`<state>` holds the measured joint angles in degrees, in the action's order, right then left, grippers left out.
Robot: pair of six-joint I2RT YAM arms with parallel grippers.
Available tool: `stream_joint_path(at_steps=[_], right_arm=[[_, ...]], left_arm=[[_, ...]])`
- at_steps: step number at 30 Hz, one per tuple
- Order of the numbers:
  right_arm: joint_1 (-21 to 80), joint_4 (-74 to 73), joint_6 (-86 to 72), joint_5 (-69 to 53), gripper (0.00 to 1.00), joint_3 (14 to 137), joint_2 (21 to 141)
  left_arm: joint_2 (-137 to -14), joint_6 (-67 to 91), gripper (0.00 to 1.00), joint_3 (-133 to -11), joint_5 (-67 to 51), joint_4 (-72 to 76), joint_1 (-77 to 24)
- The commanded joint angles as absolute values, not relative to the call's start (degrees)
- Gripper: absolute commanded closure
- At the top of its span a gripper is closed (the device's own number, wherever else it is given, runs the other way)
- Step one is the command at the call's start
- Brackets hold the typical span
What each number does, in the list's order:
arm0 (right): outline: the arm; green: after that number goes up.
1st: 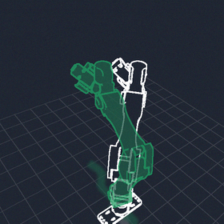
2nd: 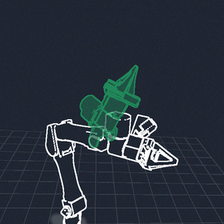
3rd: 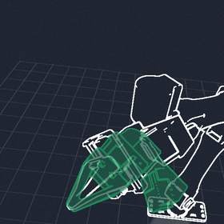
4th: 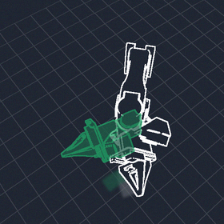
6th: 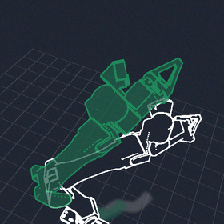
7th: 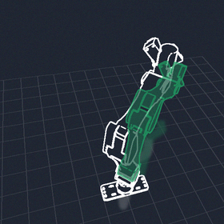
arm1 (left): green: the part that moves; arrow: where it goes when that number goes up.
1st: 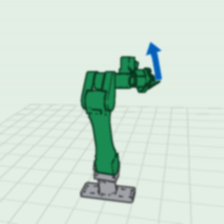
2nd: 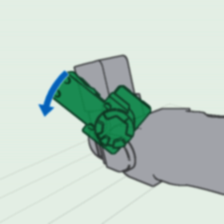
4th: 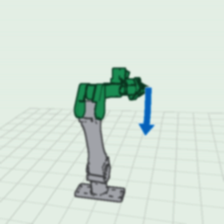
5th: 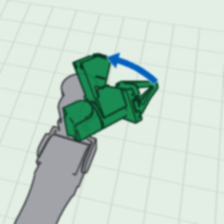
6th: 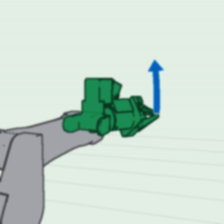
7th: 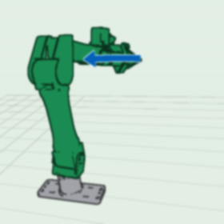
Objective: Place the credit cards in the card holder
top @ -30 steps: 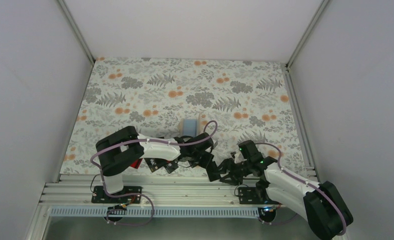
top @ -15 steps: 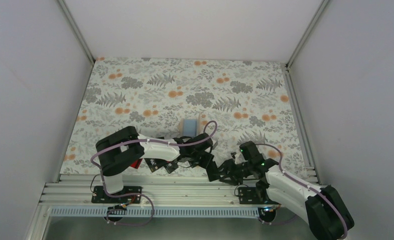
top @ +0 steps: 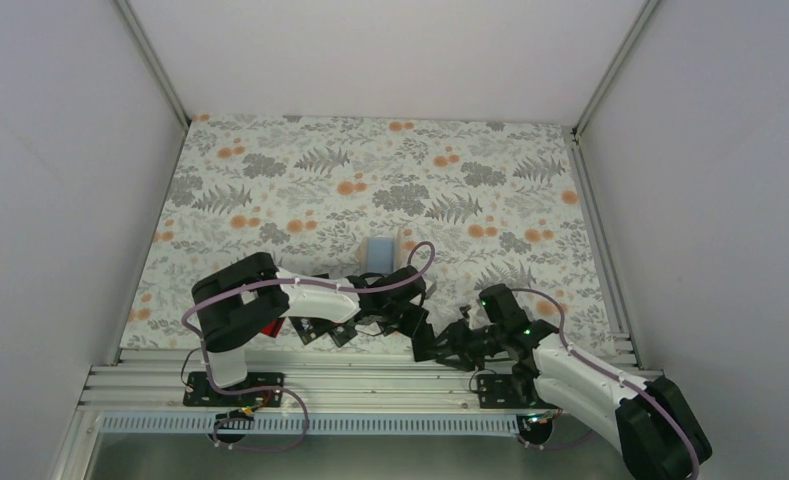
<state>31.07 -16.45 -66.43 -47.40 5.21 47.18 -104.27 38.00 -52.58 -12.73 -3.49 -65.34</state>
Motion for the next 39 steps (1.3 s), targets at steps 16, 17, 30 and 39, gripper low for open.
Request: stream_joint_path(at_steps=[16, 17, 30, 39], right_arm=[[31.6, -14.5, -68.4, -45.9, 0.95, 5.2, 46.2], [31.6, -14.2, -68.3, -46.0, 0.96, 5.1, 46.4], [31.3, -17.8, -65.3, -41.2, 0.96, 11.6, 47.1], [27.2, -21.3, -60.0, -37.2, 0.96, 23.1, 45.7]], left_arm=[[-106.9, 38.3, 0.98, -49.8, -12.9, -6.8, -65.4], [-106.8, 38.5, 0.98, -49.5, -12.8, -6.7, -65.3], [-95.9, 39.7, 0.97, -50.6, -3.9, -13.7, -63.0], [-79.3, 38.0, 0.91, -53.4, 3.0, -22.8, -58.0]])
